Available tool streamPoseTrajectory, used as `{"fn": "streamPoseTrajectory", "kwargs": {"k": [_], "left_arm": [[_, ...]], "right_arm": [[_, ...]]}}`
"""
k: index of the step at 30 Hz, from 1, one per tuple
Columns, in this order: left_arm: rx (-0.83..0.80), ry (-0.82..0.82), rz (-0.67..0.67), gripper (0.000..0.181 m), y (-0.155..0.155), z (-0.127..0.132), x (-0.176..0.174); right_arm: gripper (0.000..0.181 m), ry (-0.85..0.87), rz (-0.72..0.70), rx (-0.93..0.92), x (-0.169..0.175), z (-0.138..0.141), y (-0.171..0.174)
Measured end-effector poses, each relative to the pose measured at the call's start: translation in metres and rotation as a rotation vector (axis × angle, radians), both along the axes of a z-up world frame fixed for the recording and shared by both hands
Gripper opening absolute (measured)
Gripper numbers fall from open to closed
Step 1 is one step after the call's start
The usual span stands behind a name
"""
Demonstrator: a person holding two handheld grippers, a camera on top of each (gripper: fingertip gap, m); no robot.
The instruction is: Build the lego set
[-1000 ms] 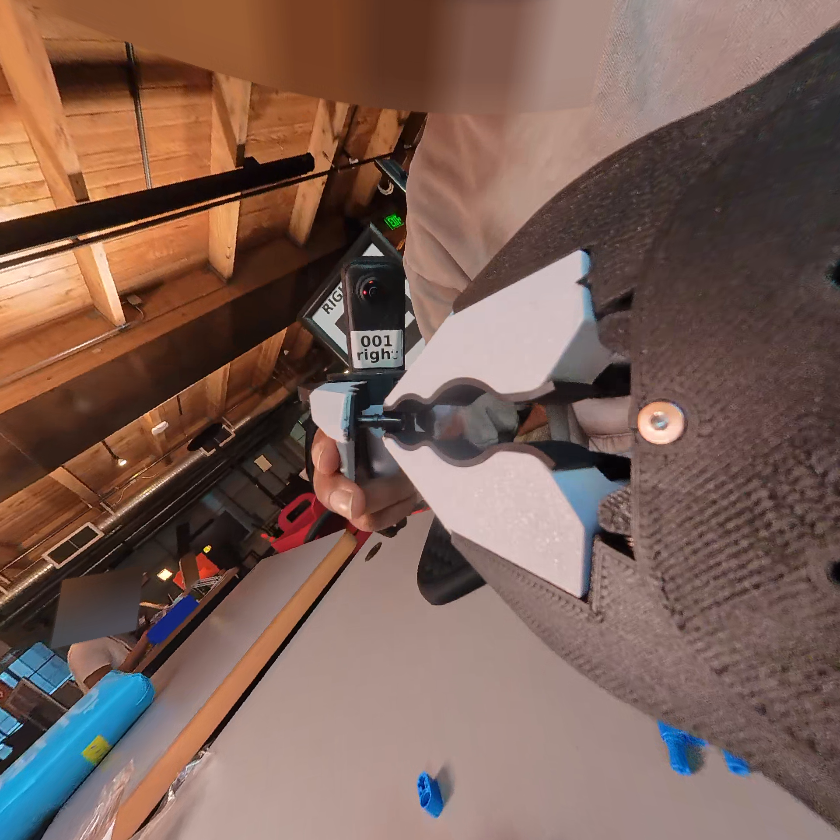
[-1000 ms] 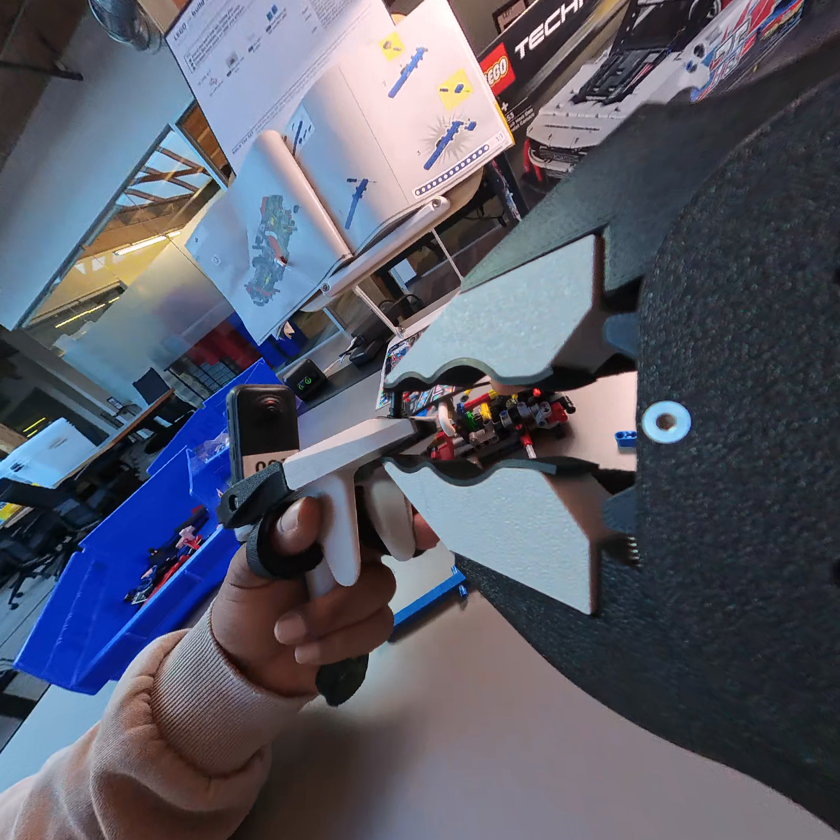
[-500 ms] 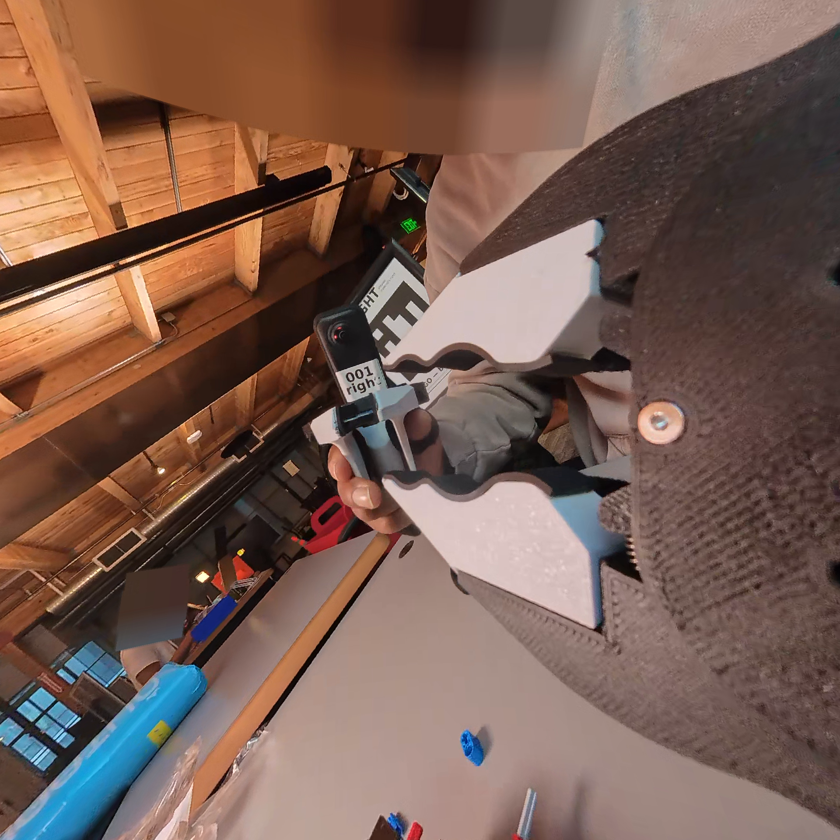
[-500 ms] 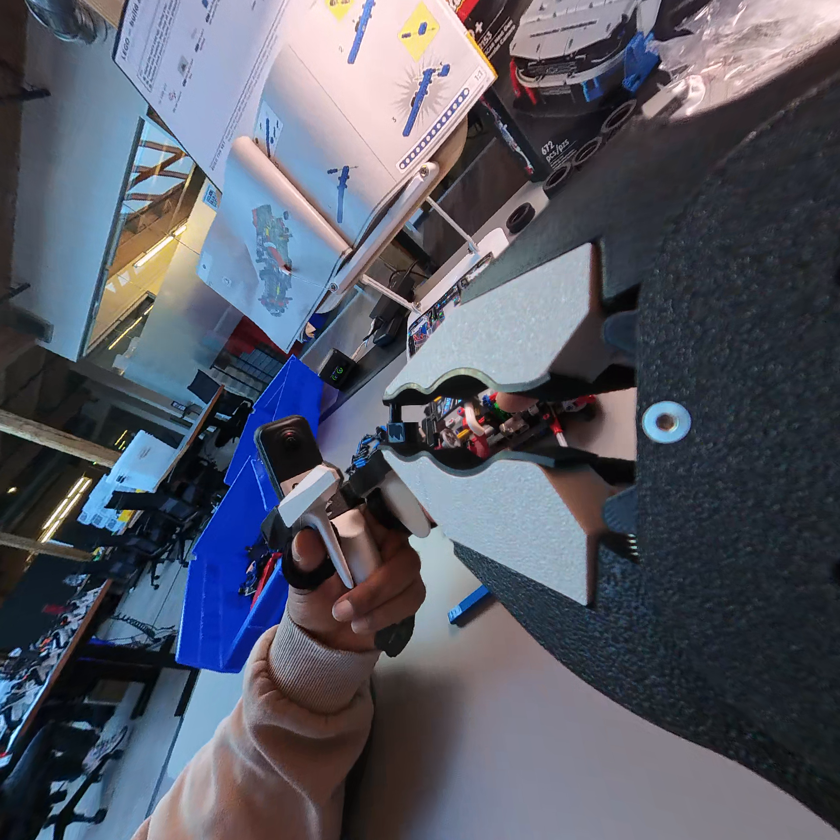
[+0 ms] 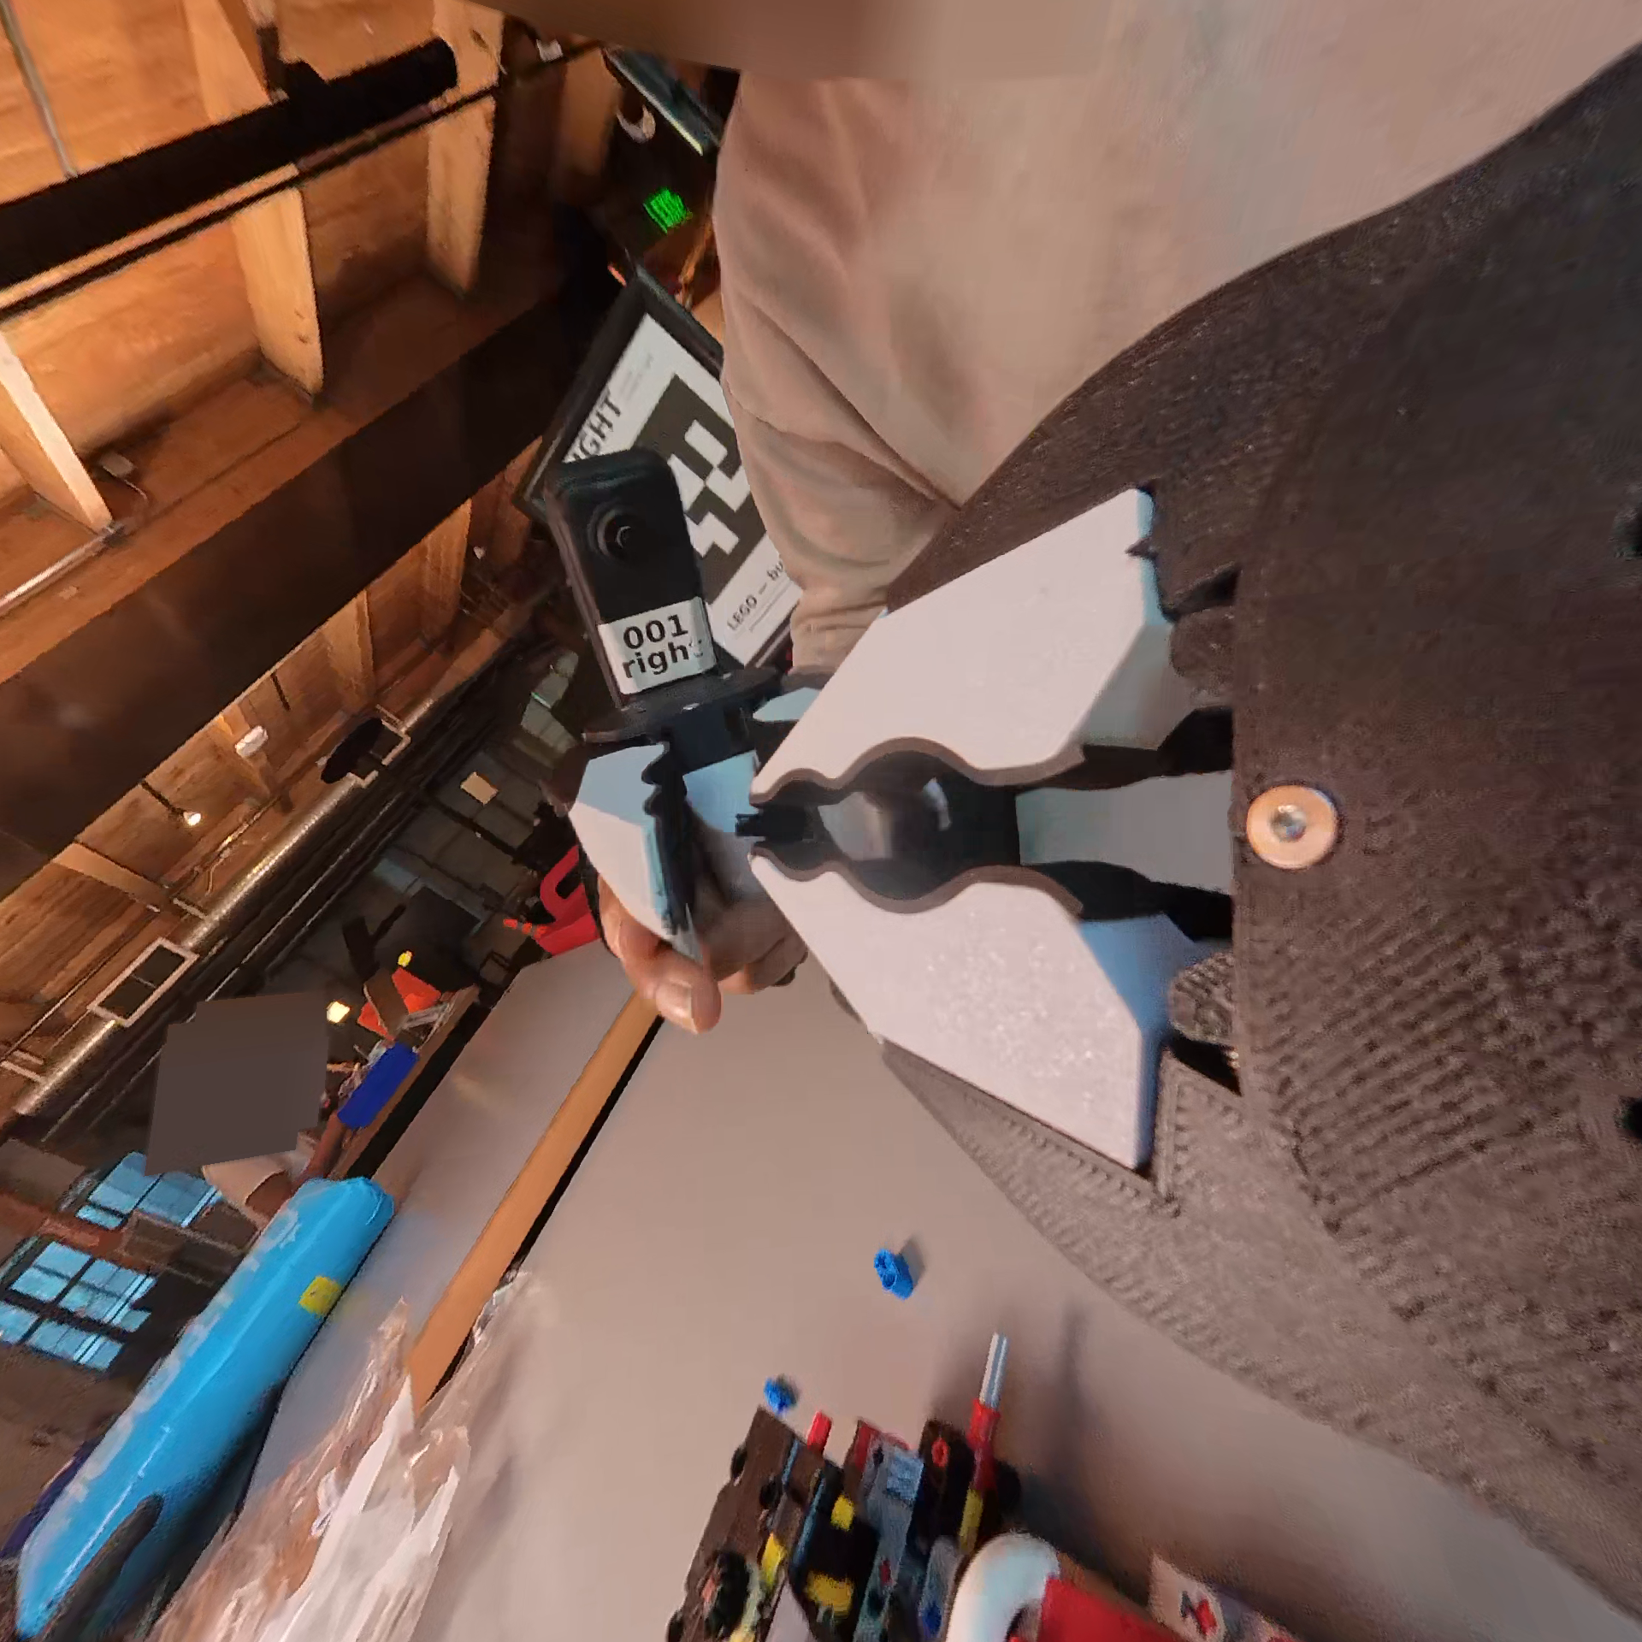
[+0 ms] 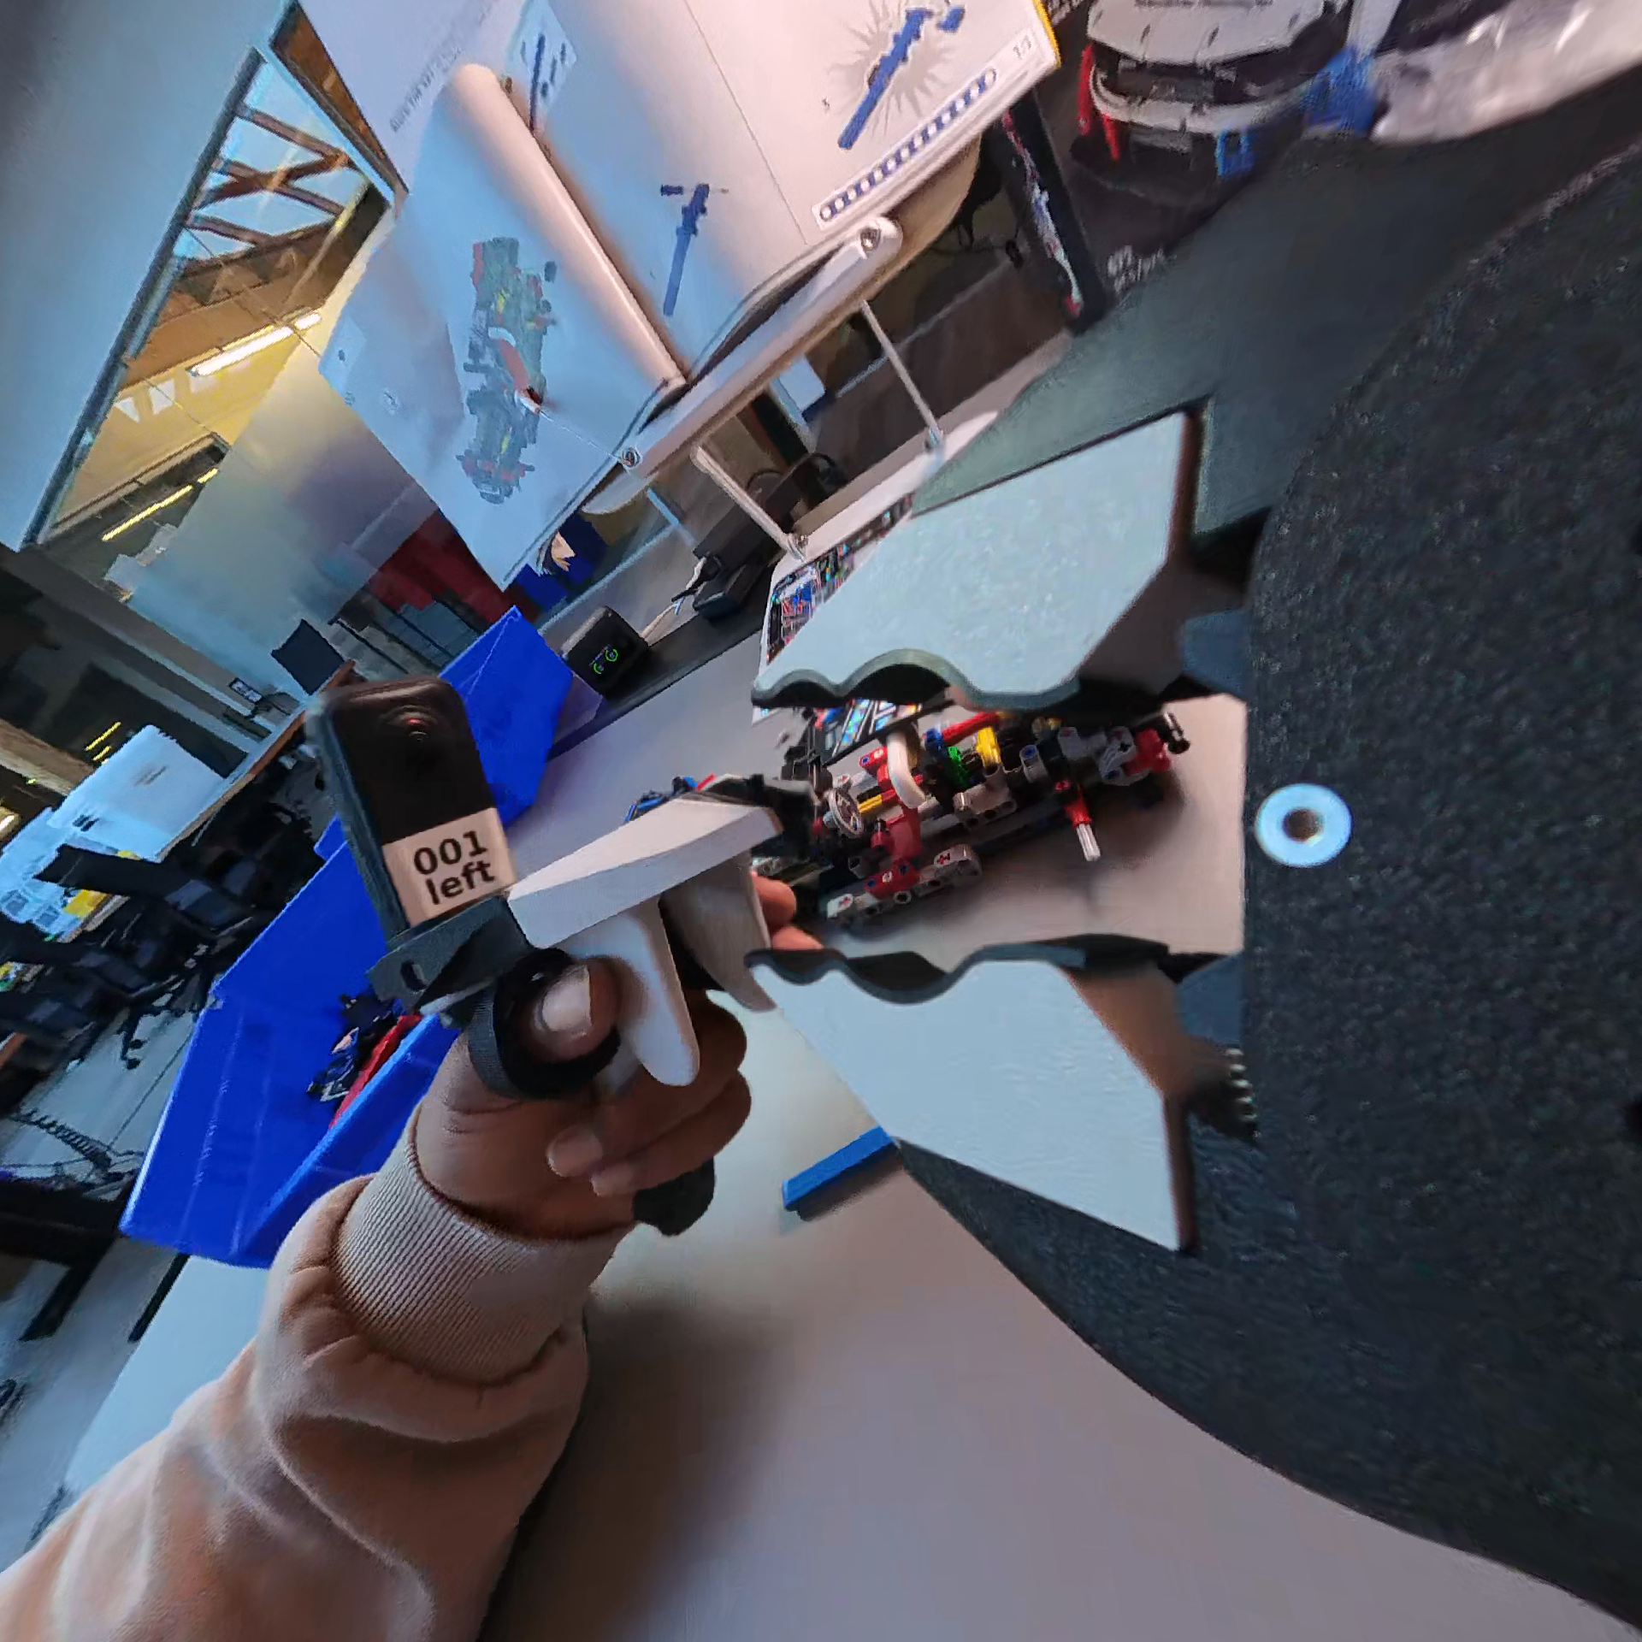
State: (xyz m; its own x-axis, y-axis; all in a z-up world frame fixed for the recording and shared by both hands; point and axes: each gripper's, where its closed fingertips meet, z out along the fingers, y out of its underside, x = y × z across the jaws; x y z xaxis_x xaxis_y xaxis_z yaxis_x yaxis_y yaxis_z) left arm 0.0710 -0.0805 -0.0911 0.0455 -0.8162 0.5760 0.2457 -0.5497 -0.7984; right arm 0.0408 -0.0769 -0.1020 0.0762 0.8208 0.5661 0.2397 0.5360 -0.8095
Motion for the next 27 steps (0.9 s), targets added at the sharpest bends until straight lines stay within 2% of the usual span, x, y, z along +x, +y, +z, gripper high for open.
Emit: {"fn": "streamPoseTrajectory", "kwargs": {"k": [2, 4, 7, 9, 11, 14, 18, 21, 23, 27], "left_arm": [[0.115, 0.081, 0.082, 0.005, 0.006, -0.001, -0.006], [0.276, 0.193, 0.176, 0.005, 0.012, -0.003, -0.012], [0.535, 0.353, 0.307, 0.005, 0.017, -0.005, -0.021], [0.676, 0.367, 0.33, 0.005, 0.008, 0.001, -0.022], [0.76, 0.358, 0.337, 0.005, -0.001, 0.006, -0.023], [0.854, 0.408, 0.35, 0.005, -0.009, 0.004, -0.027], [0.953, 0.503, 0.363, 0.005, -0.017, -0.008, -0.028], [0.992, 0.537, 0.366, 0.005, -0.02, -0.013, -0.028], [1.0, 0.548, 0.362, 0.005, -0.019, -0.015, -0.03], [0.992, 0.523, 0.323, 0.005, -0.022, -0.014, -0.031]], "right_arm": [[0.059, 0.028, 0.032, -0.109, 0.002, 0.001, -0.001], [0.057, 0.05, 0.055, -0.223, 0.006, 0.0, 0.0], [0.044, 0.095, 0.098, -0.459, 0.009, -0.001, 0.001], [0.031, 0.13, 0.144, -0.606, 0.01, 0.001, 0.001], [0.027, 0.147, 0.201, -0.694, 0.009, 0.004, -0.001], [0.017, 0.117, 0.306, -0.818, 0.007, 0.005, -0.011], [0.021, 0.055, 0.419, -1.033, -0.005, 0.003, -0.021], [0.022, -0.016, 0.464, -1.147, -0.015, -0.007, -0.026], [0.014, -0.033, 0.515, -1.226, -0.016, -0.007, -0.029], [0.011, -0.034, 0.606, -1.334, -0.016, -0.005, -0.031]]}}
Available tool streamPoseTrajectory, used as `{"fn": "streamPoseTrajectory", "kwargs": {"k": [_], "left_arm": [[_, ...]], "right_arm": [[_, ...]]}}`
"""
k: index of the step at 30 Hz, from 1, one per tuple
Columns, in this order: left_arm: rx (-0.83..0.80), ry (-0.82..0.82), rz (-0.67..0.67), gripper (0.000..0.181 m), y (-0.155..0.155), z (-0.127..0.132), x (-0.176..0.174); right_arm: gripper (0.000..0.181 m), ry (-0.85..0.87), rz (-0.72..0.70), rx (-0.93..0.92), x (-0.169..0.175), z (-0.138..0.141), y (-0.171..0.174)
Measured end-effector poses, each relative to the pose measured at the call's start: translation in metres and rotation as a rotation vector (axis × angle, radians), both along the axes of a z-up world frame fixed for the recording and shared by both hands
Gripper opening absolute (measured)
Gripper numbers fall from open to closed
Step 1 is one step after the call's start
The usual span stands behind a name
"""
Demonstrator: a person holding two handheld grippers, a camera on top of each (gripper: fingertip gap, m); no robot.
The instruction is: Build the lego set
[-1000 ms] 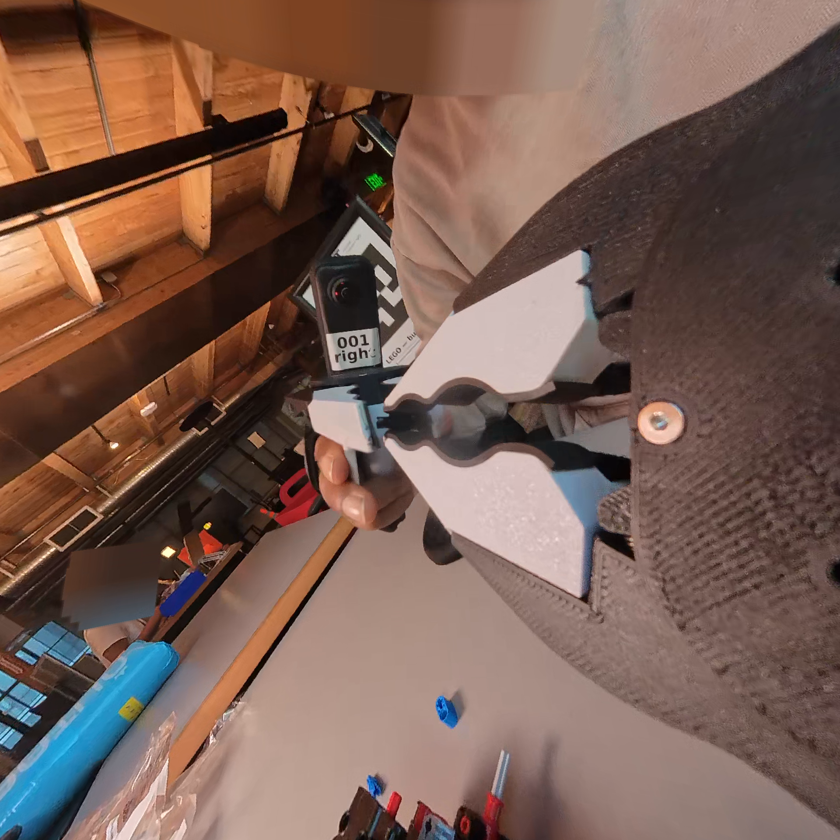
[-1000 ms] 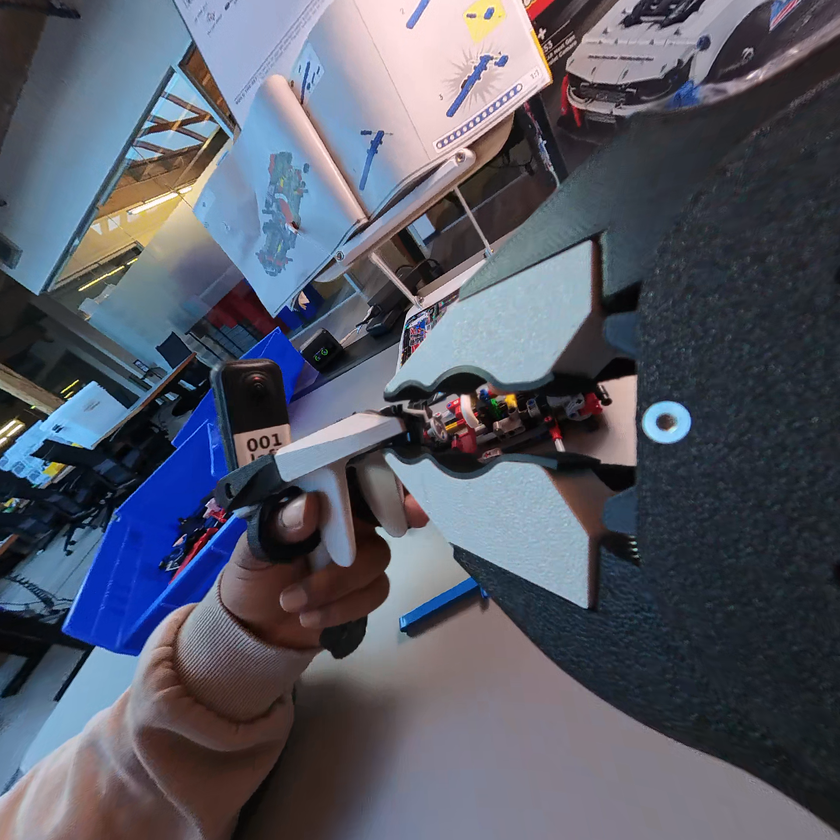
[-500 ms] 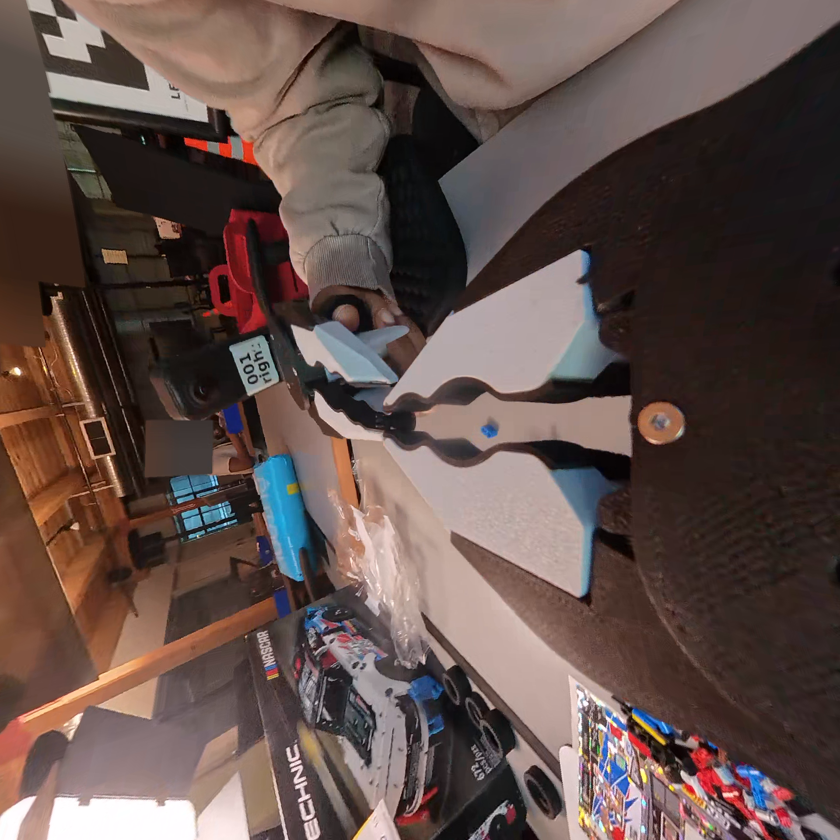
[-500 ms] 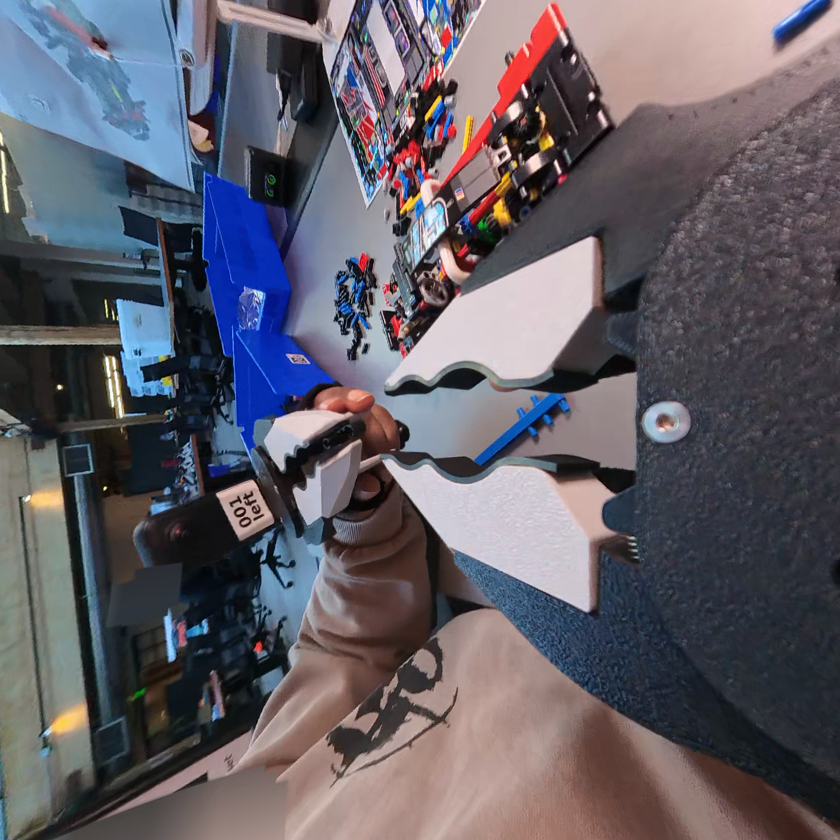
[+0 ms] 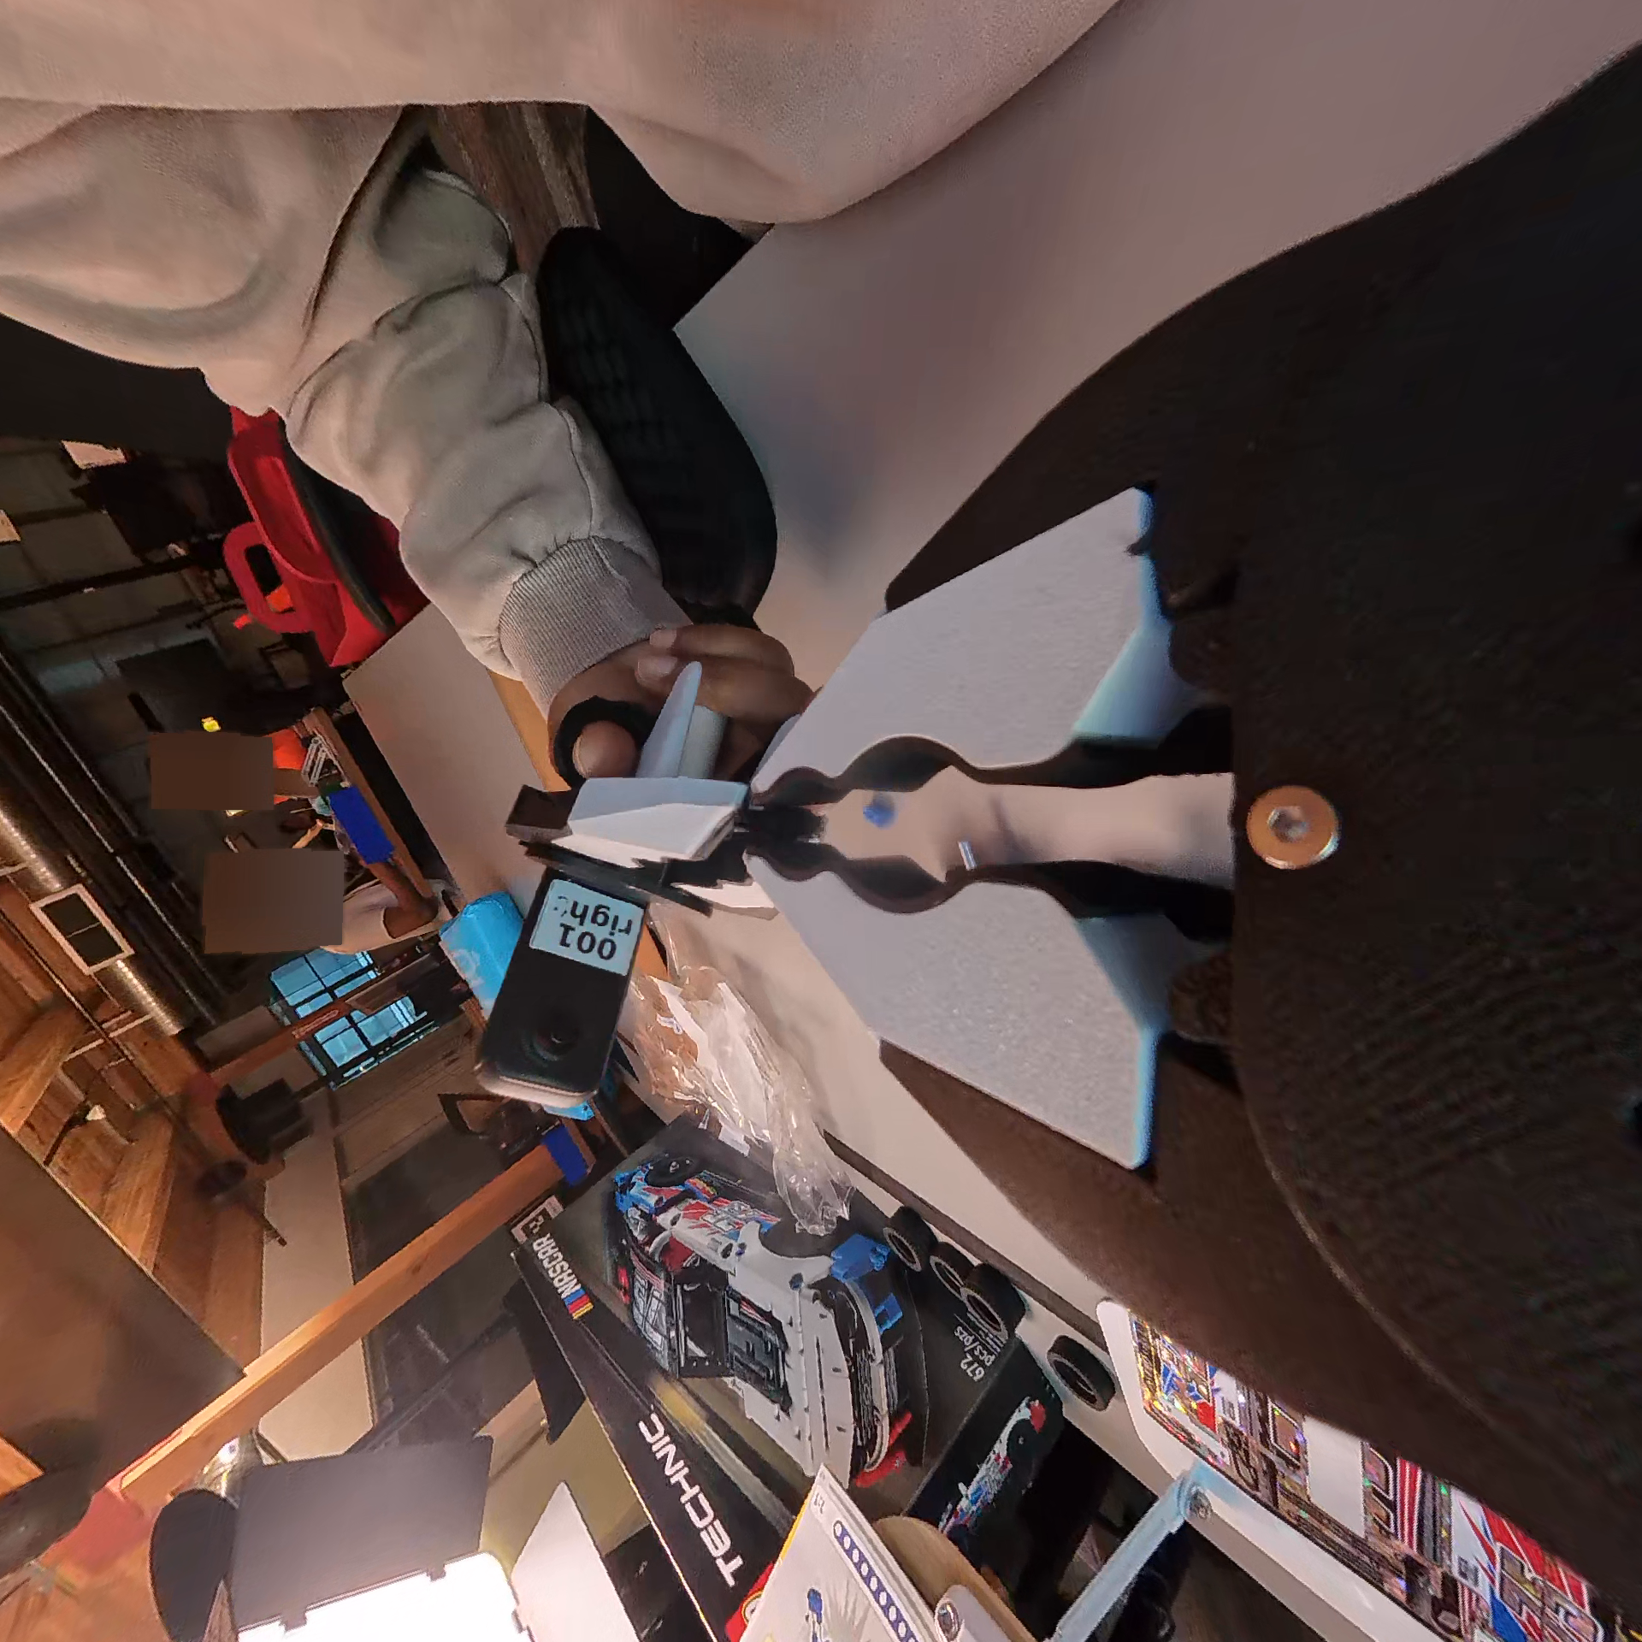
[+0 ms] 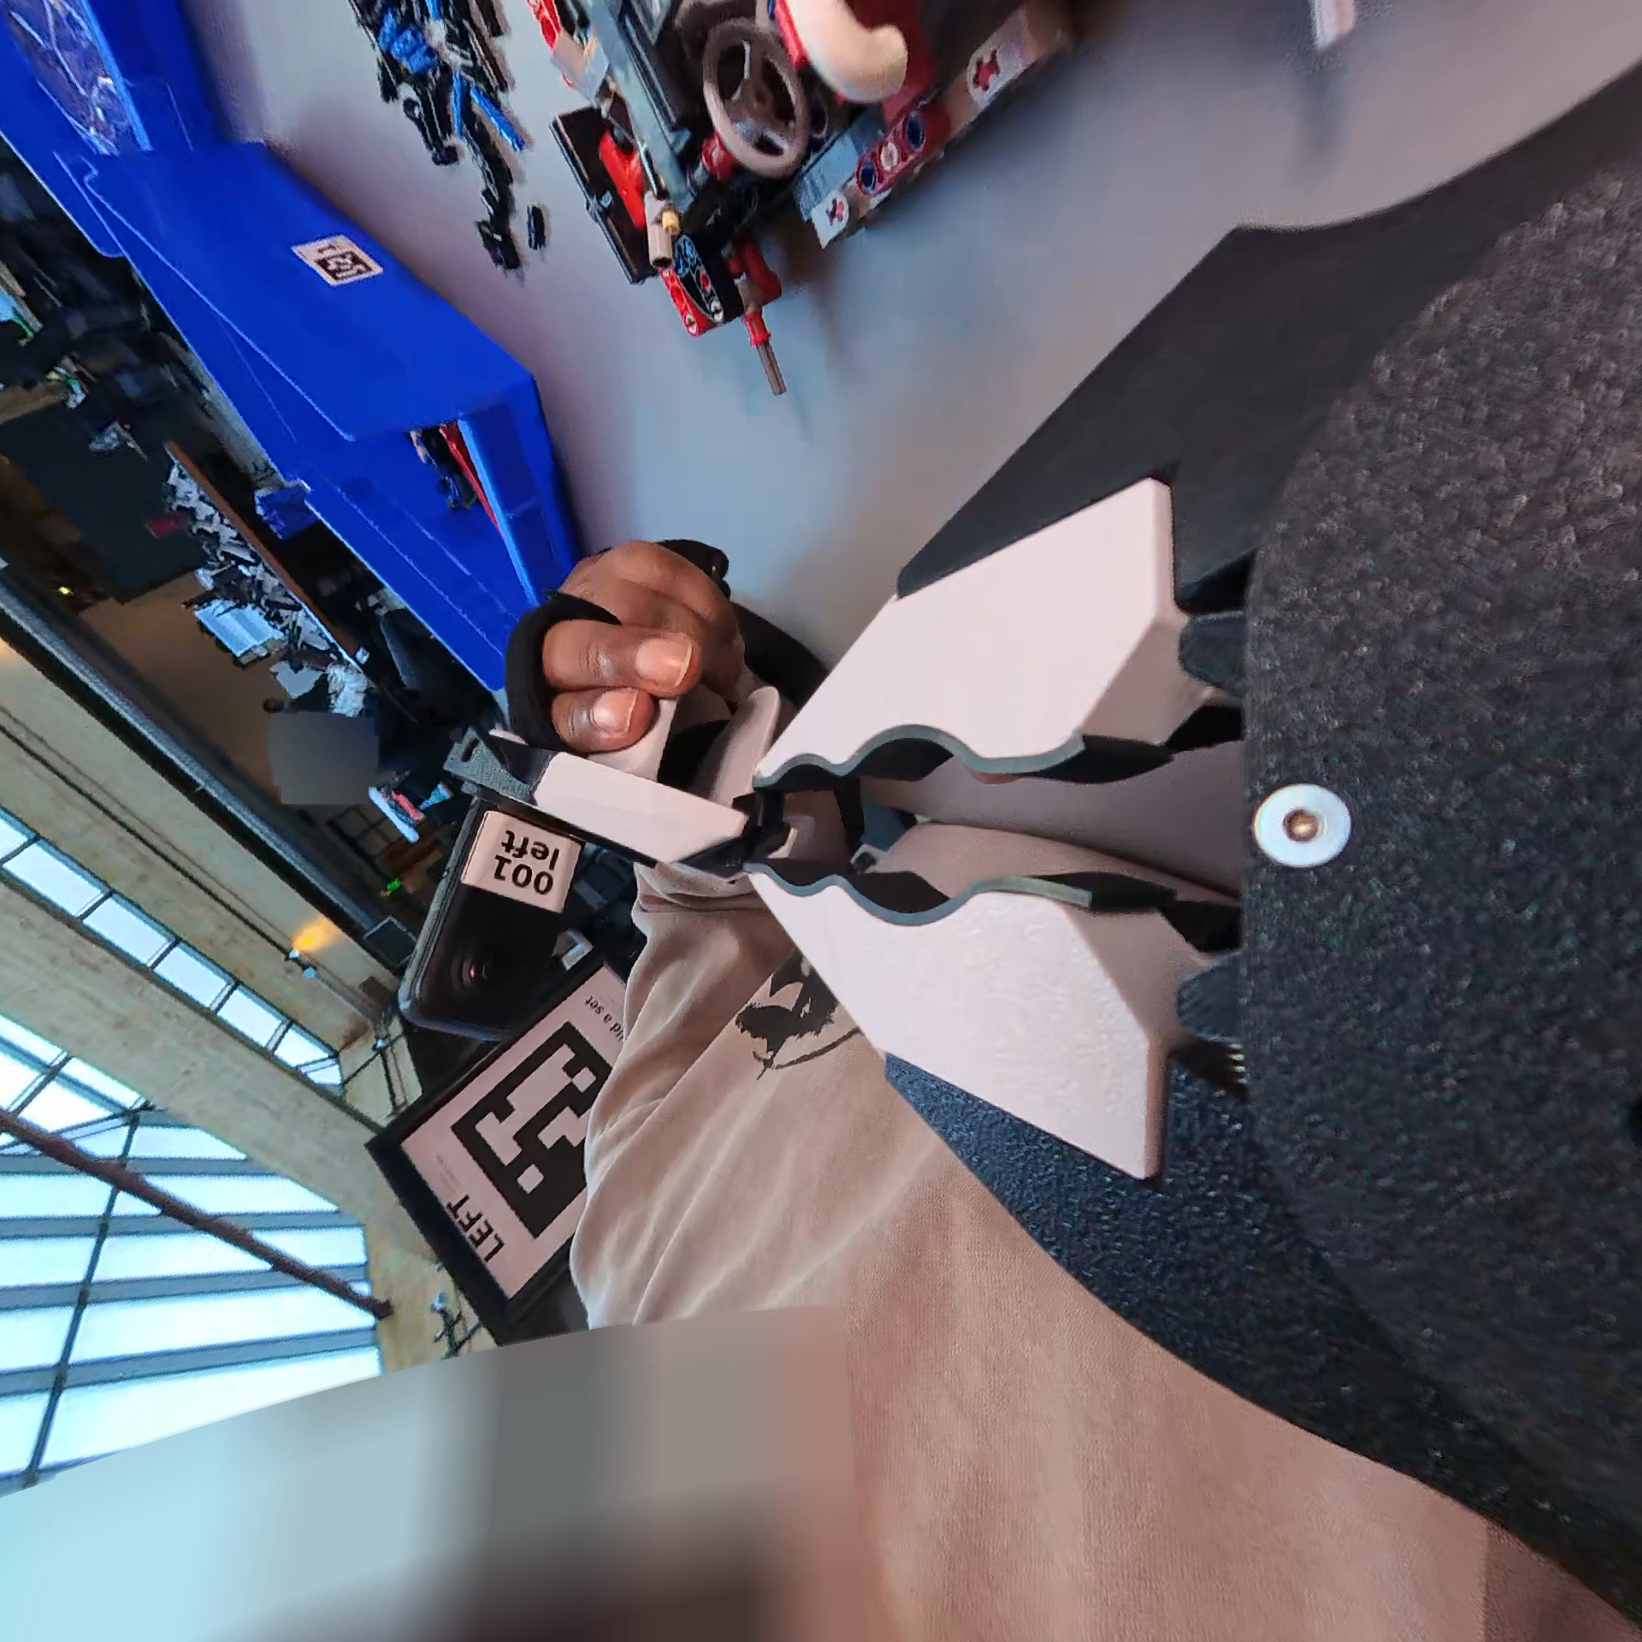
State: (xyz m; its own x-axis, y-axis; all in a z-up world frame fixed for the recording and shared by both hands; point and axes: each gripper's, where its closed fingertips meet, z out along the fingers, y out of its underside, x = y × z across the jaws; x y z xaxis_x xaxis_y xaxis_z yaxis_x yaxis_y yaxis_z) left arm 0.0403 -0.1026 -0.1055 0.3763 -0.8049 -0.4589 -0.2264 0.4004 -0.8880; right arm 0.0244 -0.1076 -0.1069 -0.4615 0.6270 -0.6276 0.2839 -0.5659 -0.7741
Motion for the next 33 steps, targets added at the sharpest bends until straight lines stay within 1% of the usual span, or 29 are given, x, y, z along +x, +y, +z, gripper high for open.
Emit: {"fn": "streamPoseTrajectory", "kwargs": {"k": [3, 5, 6, 9, 10, 11, 13, 14, 16, 21, 28, 31, 33], "left_arm": [[-0.045, -0.004, -0.022, 0.006, 0.001, -0.004, -0.003], [-0.157, -0.02, -0.036, 0.008, 0.005, -0.012, -0.006], [-0.266, -0.037, -0.055, 0.011, 0.006, -0.019, -0.008], [-0.607, -0.05, -0.084, 0.024, 0.012, -0.041, -0.018], [-0.672, -0.051, -0.107, 0.027, 0.011, -0.044, -0.02], [-0.689, -0.07, -0.114, 0.028, 0.011, -0.043, -0.022], [-0.676, -0.067, -0.102, 0.026, 0.013, -0.043, -0.024], [-0.669, -0.034, -0.083, 0.025, 0.013, -0.047, -0.024], [-0.648, 0.0, -0.068, 0.023, 0.012, -0.05, -0.024], [-0.61, 0.006, -0.049, 0.016, 0.011, -0.05, -0.024], [-0.573, 0.053, -0.015, 0.014, 0.012, -0.054, -0.025], [-0.561, 0.07, 0.011, 0.014, 0.014, -0.057, -0.026], [-0.568, 0.09, 0.039, 0.014, 0.015, -0.062, -0.03]], "right_arm": [[0.006, 0.005, 0.019, -0.027, -0.001, -0.003, 0.002], [0.004, 0.009, -0.008, 0.05, -0.004, -0.009, 0.006], [0.005, 0.006, -0.025, 0.126, -0.006, -0.016, 0.007], [0.005, 0.015, -0.129, 0.465, -0.011, -0.035, 0.018], [0.005, 0.014, -0.152, 0.568, -0.013, -0.041, 0.021], [0.005, 0.014, -0.172, 0.663, -0.013, -0.046, 0.022], [0.005, 0.036, -0.201, 0.791, -0.014, -0.05, 0.021], [0.005, 0.053, -0.212, 0.81, -0.014, -0.048, 0.02], [0.005, 0.072, -0.228, 0.827, -0.015, -0.046, 0.018], [0.005, 0.056, -0.233, 0.871, -0.017, -0.05, 0.02], [0.005, 0.044, -0.243, 0.885, -0.018, -0.053, 0.021], [0.006, 0.006, -0.247, 0.892, -0.019, -0.056, 0.022], [0.008, -0.07, -0.201, 0.93, -0.016, -0.068, 0.024]]}}
